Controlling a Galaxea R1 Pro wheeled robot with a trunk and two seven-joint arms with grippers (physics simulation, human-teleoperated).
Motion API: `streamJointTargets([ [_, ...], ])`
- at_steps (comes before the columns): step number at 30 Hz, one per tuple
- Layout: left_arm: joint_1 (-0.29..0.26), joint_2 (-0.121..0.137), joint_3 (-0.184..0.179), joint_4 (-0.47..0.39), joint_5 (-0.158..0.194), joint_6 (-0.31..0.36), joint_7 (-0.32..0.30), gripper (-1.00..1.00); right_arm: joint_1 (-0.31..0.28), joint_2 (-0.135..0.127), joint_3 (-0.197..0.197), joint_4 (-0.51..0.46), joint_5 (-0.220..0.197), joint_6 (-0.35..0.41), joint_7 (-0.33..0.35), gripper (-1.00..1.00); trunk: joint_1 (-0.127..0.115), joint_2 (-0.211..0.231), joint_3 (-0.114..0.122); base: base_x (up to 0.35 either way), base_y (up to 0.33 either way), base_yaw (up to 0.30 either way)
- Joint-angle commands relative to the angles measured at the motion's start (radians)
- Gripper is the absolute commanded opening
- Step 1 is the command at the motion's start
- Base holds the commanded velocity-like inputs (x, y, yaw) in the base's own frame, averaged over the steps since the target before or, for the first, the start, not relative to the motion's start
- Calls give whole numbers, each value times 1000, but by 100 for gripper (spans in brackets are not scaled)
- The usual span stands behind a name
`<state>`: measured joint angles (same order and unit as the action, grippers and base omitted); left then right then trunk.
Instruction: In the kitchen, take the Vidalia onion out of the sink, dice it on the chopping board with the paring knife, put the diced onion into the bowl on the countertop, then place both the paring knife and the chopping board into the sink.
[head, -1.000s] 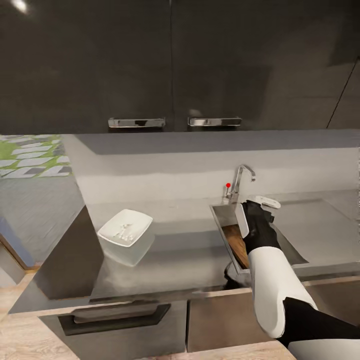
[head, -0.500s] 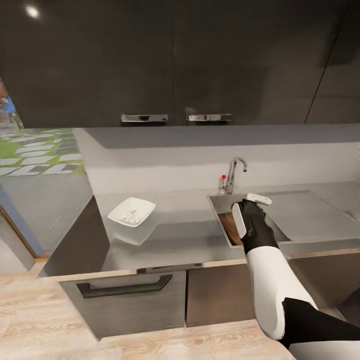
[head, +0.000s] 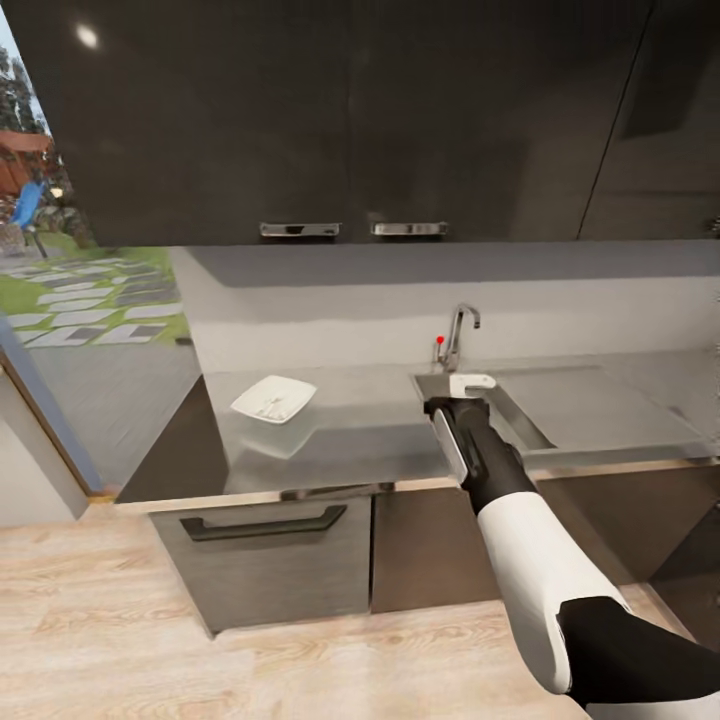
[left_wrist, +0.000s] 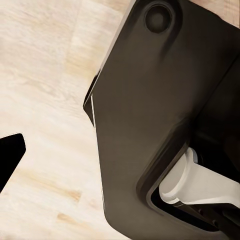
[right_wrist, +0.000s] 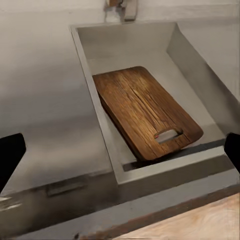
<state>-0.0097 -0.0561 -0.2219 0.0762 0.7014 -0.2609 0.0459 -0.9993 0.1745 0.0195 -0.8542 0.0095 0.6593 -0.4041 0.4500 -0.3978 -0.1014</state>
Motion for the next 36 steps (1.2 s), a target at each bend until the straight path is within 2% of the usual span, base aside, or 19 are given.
streamJointTargets([
  [1, -1, -1, -8, 2, 3, -4, 3, 100, -1, 0, 5, 0, 1, 6, 3, 100, 0, -2, -2, -335, 0, 0],
  [20, -1, 0, -8, 2, 3, -4, 3, 100, -1, 0, 13, 52, 3, 5, 23, 100, 0, -2, -2, -335, 0, 0],
  [30, -1, 2, -8, 1, 3, -8, 3, 100, -1, 0, 14, 135, 20, -4, 118, 100, 0, -2, -2, -319, 0, 0],
  [33, -1, 2, -8, 1, 3, -9, 3, 100, -1, 0, 16, 231, 45, -57, 139, 100, 0, -2, -2, -72, 0, 0],
  [36, -1, 3, -7, -1, 3, -9, 3, 100, -1, 0, 17, 391, 94, -200, 186, 100, 0, -2, -2, -19, 0, 0],
])
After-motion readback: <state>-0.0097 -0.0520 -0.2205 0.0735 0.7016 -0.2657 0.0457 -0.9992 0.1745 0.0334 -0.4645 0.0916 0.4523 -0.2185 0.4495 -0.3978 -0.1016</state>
